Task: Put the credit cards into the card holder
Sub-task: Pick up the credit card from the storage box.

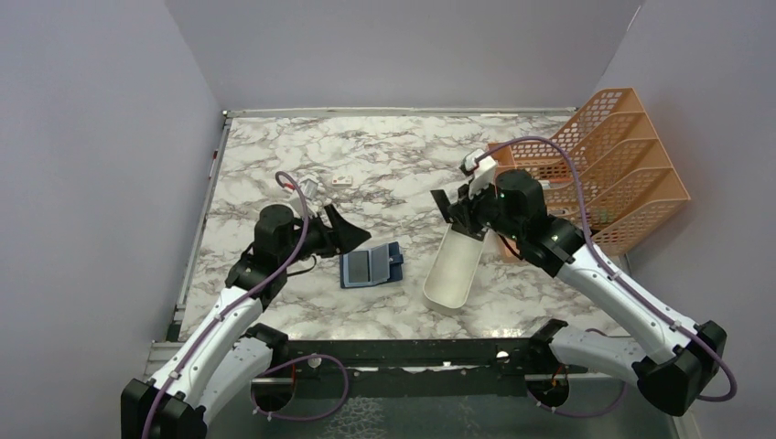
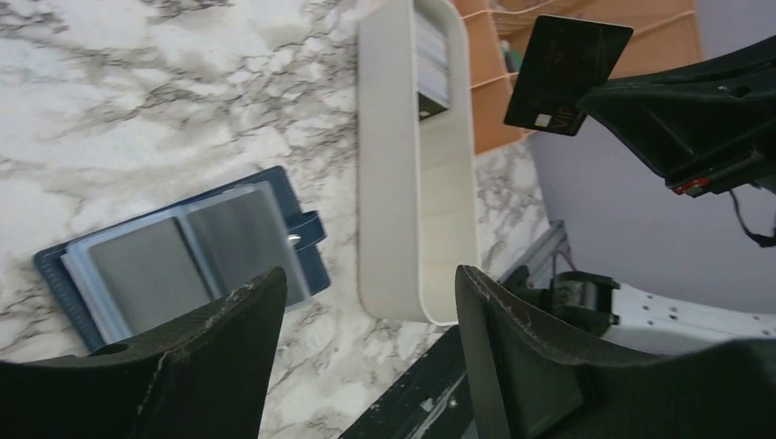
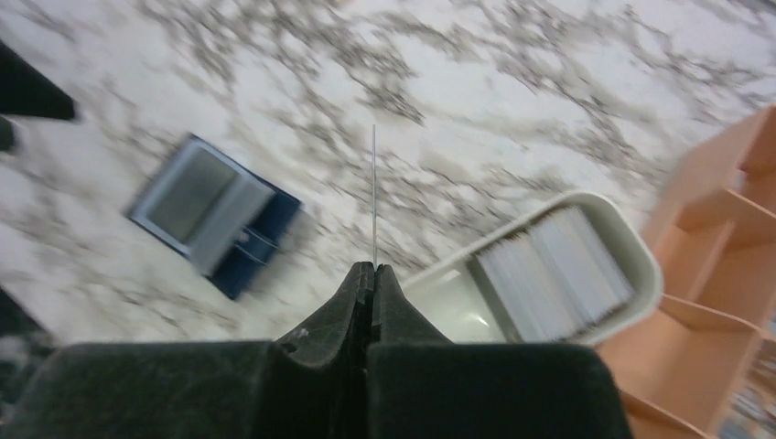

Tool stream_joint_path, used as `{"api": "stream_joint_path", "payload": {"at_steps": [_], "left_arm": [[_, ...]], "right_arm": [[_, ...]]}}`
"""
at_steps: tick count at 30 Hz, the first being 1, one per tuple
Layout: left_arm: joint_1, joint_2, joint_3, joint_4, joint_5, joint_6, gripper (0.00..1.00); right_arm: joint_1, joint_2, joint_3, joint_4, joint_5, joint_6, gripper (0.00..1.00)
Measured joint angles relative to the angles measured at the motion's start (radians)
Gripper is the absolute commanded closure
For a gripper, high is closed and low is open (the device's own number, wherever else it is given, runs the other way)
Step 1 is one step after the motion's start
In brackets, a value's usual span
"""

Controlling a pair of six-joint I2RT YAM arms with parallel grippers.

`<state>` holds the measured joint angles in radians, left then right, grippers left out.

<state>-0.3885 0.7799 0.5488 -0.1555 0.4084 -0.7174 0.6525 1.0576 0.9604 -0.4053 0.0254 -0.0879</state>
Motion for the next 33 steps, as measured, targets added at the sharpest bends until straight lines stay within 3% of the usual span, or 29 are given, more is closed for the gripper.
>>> {"api": "stream_joint_path", "payload": {"at_steps": [7, 17, 25, 33], "left_arm": [[0.0, -0.002, -0.025, 0.232, 0.168, -0.155, 0.37], [0.0, -0.024, -0.041, 0.415, 0.231, -0.26, 0.42], [0.0, 0.009, -0.042, 0.475, 0.242, -0.294, 0.47], [0.0, 0.035, -0.057, 0.513, 0.257, -0.325, 0.63]], "right_arm": [[0.0, -0.037, -0.051, 0.266, -0.254, 0.407, 0.99], [0.0, 0.023, -0.325, 0.781, -0.523, 0.986, 0.99], [0.001, 0.095, -0.381, 1.037, -0.595, 1.189, 0.99], [0.008, 0.14, -0.382, 1.125, -0.608, 1.236, 0.99]]}}
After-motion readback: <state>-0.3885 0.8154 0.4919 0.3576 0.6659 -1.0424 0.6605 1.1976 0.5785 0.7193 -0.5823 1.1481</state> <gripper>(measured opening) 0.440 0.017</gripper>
